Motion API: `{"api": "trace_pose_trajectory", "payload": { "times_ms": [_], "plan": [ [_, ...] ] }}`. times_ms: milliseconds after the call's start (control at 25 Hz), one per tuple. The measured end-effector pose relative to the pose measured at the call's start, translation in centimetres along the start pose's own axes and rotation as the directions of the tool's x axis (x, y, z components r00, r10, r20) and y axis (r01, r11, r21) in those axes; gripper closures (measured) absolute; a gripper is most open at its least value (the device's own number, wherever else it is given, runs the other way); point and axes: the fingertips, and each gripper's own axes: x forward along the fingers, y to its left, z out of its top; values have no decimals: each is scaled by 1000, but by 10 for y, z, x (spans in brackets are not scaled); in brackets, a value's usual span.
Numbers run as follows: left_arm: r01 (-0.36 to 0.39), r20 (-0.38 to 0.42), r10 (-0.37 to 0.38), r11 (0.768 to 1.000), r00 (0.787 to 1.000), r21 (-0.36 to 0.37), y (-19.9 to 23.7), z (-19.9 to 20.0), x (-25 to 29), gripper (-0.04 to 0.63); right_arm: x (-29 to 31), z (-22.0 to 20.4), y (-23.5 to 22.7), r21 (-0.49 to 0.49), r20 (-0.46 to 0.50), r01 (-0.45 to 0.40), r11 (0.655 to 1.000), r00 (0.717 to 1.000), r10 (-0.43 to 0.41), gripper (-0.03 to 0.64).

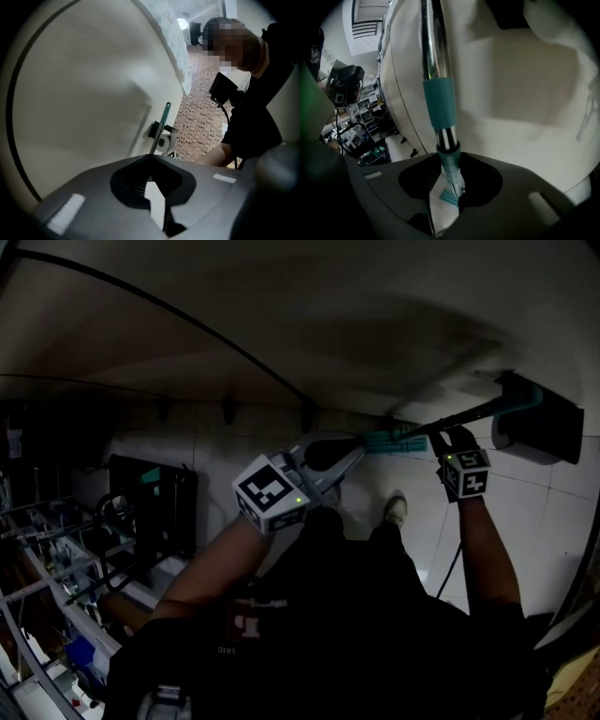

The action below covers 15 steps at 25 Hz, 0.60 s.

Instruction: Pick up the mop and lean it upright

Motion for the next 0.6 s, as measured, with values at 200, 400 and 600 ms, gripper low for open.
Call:
{"api": "trace_pose_trajectory", "payload": {
  "times_ms": [200, 400, 600],
  "plan": [
    [21, 80, -26, 998, 996, 62, -17, 55, -17, 595, -45, 63, 24, -6, 49, -27, 1000, 998, 27, 476],
    [46, 151, -59, 995, 987, 88, -45, 104, -36, 595, -100, 113, 53, -15, 80, -55, 998, 995, 56, 476],
    [53, 223, -85, 988, 971, 147, -64, 168, -59, 595, -162, 194, 90, -82, 131, -89, 993, 986, 100, 476]
  ]
}}
